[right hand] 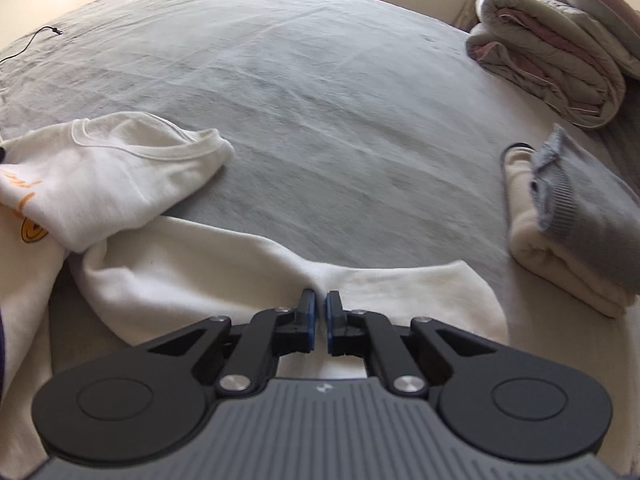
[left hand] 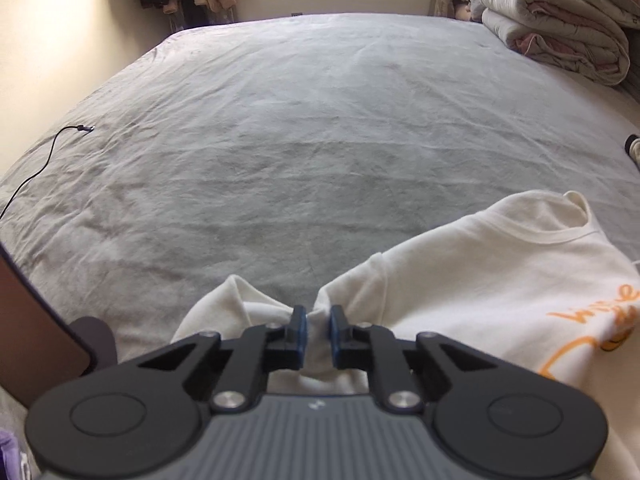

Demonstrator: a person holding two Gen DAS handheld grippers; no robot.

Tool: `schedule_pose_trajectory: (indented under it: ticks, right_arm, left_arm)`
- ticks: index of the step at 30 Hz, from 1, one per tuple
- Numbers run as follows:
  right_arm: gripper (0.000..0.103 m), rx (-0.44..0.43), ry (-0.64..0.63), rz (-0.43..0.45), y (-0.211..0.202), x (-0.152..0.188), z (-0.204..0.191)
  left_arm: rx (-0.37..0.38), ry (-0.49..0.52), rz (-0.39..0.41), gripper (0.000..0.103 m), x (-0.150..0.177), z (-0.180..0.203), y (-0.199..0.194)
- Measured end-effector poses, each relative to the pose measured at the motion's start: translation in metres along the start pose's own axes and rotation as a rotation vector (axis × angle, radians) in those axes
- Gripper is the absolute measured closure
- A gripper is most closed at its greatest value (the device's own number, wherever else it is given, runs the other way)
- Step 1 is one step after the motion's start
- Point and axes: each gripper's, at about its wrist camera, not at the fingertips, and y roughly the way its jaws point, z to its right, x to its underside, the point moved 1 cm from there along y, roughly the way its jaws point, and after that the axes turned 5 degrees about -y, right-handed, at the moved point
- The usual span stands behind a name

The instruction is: Fold clothes

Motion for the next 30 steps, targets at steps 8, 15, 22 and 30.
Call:
schedule_pose_trajectory:
  ticks: [8, 15, 22, 30]
  right_arm:
    - [0.099, 0.064, 0.05, -0.004, -0.038, 0.028, 0.036]
    - [0.099, 0.135, 0.068, -0.023, -0.061, 0.059, 0.061]
    - [0.099, 0.194, 0.143, -0.066, -0.071, 0.096, 0.099]
    - [0.099, 0.234, 0.218, -0.141, -0.059, 0.13, 0.126]
  left_arm:
    - [0.107, 0.007, 0.068, 0.092, 0.024, 0.003, -0.051]
    - [0.17, 0.02, 0.101, 0.092, 0.051, 0.002, -0.086]
    - [0.233, 0.025, 0.099, 0.092, 0.08, -0.006, -0.118]
    - [0.3, 0.06, 0.013, 0.092, 0.12, -0.011, -0.136]
